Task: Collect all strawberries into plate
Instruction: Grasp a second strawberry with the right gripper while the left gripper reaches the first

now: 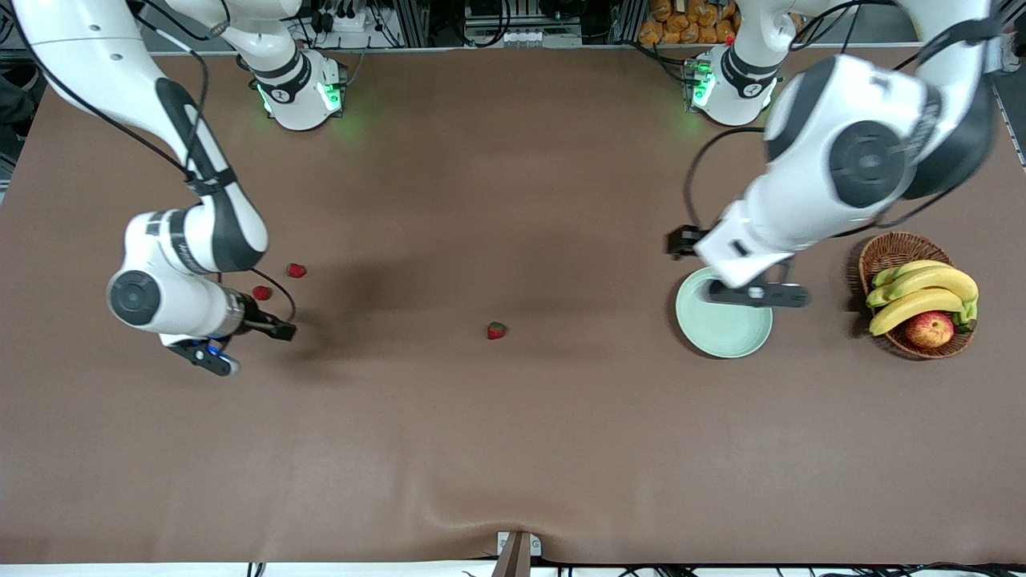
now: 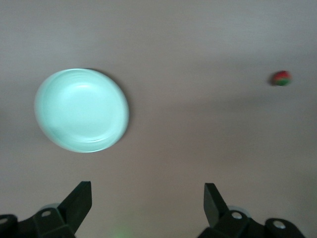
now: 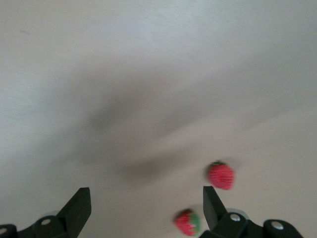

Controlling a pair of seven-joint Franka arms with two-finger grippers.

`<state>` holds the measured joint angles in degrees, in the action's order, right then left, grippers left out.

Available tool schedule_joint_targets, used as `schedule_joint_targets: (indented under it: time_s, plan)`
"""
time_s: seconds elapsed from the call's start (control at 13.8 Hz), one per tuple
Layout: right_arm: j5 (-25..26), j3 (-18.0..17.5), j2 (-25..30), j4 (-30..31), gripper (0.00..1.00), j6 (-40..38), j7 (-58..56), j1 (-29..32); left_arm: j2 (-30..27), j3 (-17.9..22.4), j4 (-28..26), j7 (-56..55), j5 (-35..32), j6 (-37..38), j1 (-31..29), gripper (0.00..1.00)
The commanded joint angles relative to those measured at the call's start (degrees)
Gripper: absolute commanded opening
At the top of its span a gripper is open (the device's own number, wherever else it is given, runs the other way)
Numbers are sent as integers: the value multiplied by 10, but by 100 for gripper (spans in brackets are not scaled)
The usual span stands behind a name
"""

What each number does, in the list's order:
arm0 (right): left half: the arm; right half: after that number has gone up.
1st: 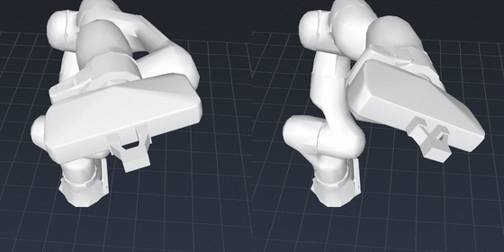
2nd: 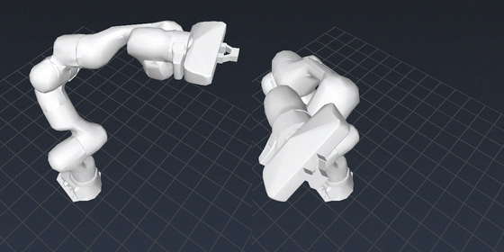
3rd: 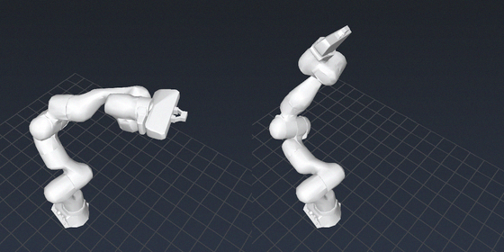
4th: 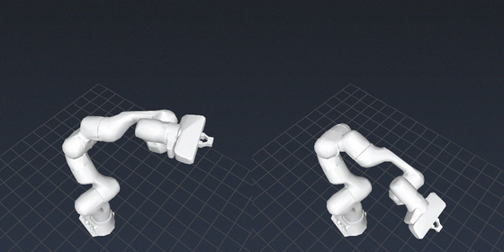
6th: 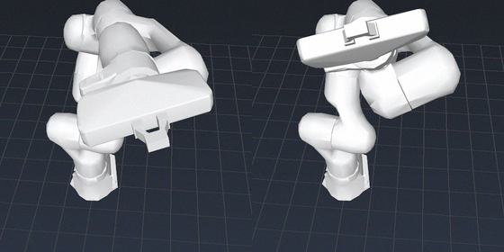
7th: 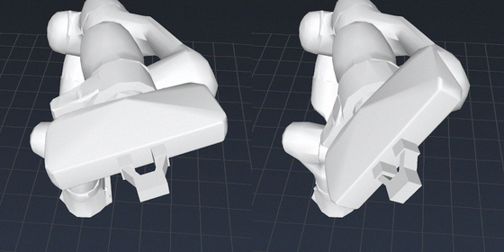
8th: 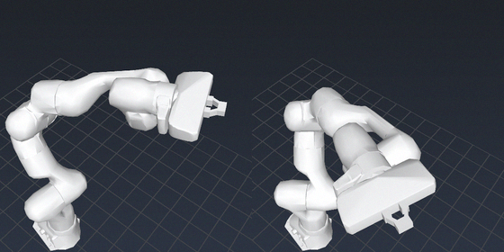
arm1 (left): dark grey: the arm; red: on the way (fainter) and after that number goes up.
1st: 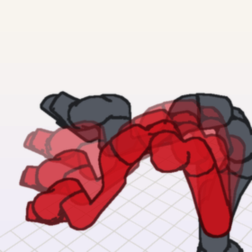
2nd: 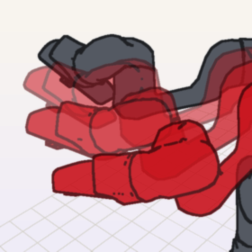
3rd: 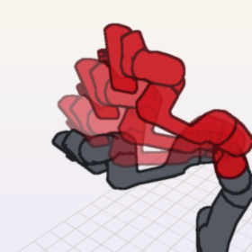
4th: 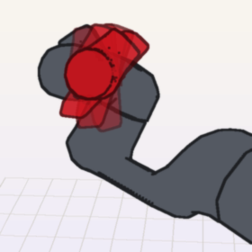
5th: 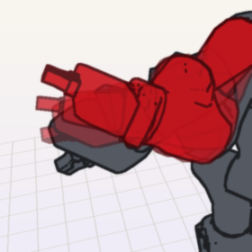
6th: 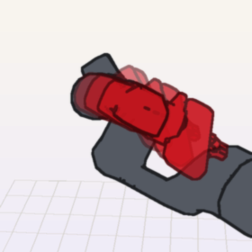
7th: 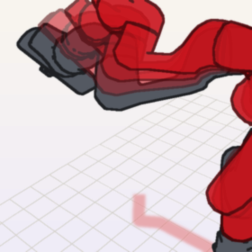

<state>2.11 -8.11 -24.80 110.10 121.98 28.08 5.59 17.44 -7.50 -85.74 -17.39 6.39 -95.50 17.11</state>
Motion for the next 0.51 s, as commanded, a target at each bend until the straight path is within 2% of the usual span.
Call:
schedule_joint_targets:
  time_s: [0.0,0.14,0.29,0.43]
  plan:
    - [5,-12,46,84,100,25,-62,47,43,5,16,0,32,-38,15,100]
    - [5,-12,58,128,100,58,-85,61,67,6,16,-11,31,-71,40,100]
    - [5,-12,56,164,100,116,-85,62,93,6,16,-67,31,-114,57,100]
    - [5,-12,51,184,100,150,-85,63,117,6,16,-87,29,-155,91,100]
